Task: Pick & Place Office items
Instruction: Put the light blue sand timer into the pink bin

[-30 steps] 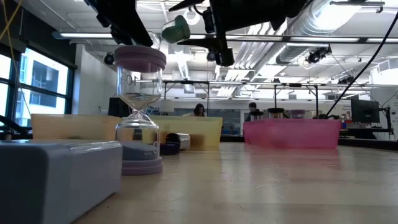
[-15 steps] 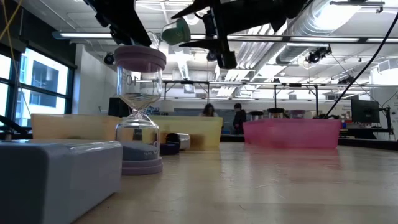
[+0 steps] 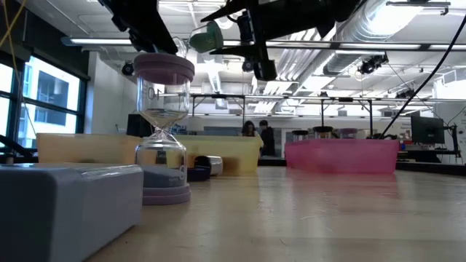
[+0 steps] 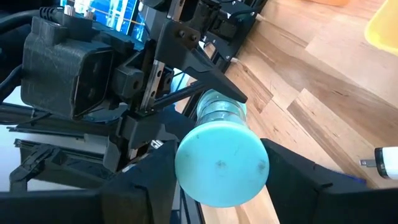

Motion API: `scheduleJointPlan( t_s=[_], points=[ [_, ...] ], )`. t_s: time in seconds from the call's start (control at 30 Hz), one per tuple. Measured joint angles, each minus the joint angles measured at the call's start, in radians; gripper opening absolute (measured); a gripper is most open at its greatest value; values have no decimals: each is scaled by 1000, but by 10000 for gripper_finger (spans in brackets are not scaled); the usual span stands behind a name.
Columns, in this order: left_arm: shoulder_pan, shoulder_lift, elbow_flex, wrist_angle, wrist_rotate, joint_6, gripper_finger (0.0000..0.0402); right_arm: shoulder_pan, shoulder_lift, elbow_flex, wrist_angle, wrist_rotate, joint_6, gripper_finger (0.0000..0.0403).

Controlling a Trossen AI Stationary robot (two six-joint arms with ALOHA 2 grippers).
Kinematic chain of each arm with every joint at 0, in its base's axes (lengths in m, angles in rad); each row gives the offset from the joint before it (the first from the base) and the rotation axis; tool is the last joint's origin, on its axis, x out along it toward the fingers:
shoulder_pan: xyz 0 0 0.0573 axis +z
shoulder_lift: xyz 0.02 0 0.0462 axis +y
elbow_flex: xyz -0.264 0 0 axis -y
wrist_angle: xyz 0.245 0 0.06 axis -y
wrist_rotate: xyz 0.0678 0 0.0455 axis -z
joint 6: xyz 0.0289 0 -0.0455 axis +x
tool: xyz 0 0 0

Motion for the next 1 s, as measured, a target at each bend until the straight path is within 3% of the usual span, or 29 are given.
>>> scheduleJointPlan(
  t_s=[0.57,0.8,1.0],
  points=[
    [23,2,2,15,5,-3,187,3,69,-2,81,-38,32,209],
    [23,3,2,12,-2,-3,159,-5,67,-1,98,-40,34,209],
    [23,3,1,12,1,-3,159,-4,67,-1,97,-34,40,190]
  ],
)
